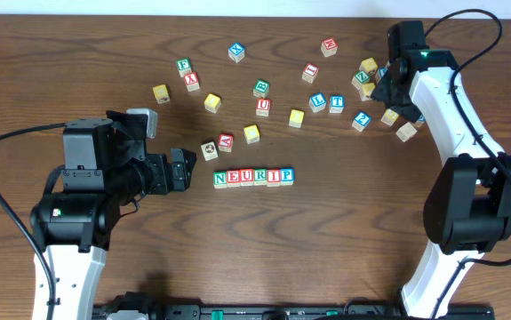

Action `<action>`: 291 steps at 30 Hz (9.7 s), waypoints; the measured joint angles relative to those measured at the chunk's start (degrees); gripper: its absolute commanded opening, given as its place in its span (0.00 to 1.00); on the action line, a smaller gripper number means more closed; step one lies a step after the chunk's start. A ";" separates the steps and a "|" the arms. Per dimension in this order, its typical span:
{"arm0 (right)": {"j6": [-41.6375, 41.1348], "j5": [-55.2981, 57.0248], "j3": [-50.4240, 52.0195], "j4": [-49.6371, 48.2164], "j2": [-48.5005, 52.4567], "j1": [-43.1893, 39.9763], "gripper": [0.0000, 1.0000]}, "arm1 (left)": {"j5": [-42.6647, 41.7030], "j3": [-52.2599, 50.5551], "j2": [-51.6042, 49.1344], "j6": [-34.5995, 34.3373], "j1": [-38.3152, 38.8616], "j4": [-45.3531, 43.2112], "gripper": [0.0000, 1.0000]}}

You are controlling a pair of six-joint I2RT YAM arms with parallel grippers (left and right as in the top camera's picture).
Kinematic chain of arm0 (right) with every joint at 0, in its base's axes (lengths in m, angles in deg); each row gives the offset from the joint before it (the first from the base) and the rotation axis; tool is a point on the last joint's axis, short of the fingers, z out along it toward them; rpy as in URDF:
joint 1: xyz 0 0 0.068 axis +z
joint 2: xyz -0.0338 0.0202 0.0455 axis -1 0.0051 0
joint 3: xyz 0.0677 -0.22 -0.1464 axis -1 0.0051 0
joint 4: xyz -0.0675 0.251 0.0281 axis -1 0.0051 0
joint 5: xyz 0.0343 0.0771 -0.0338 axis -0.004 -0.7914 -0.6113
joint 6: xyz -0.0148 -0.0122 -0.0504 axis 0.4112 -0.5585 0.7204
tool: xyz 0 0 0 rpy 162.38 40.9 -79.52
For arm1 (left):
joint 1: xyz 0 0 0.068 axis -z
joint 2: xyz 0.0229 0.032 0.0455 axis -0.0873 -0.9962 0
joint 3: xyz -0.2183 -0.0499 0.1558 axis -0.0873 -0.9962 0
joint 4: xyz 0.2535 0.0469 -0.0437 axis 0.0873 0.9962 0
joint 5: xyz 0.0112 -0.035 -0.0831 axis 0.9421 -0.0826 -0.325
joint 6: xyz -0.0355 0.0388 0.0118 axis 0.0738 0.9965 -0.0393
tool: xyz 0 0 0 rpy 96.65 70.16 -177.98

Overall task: Spell out NEURIPS
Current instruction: 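Lower the open right gripper around the yellow S block, then grasp the yellow S block with the right gripper and lift, then carry the S block to the right of the P block, then lower the S block onto the table beside the P block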

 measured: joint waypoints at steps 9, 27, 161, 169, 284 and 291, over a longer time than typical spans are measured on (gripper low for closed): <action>-0.79 1.90 -0.17 -2.84 4.17 -0.09 0.62 | 0.00 0.00 0.00 0.02 0.00 0.00 0.98; -1.22 2.21 -0.20 -6.21 8.66 -0.09 0.46 | 0.00 0.00 0.00 0.00 0.00 0.00 0.98; 0.76 -2.03 40.13 -25.64 -16.04 33.05 0.27 | 0.00 0.02 0.00 0.00 0.00 0.00 0.98; 0.74 -2.03 40.13 -27.15 -16.04 33.05 0.27 | 0.00 0.00 0.00 0.00 0.00 0.00 0.98; -0.55 2.71 40.22 -17.35 -14.34 28.02 0.28 | 0.00 0.00 0.00 0.02 0.00 0.00 0.98; -1.25 -2.64 40.22 -17.29 -14.34 27.96 0.28 | 0.00 0.00 0.00 0.00 0.00 0.00 0.98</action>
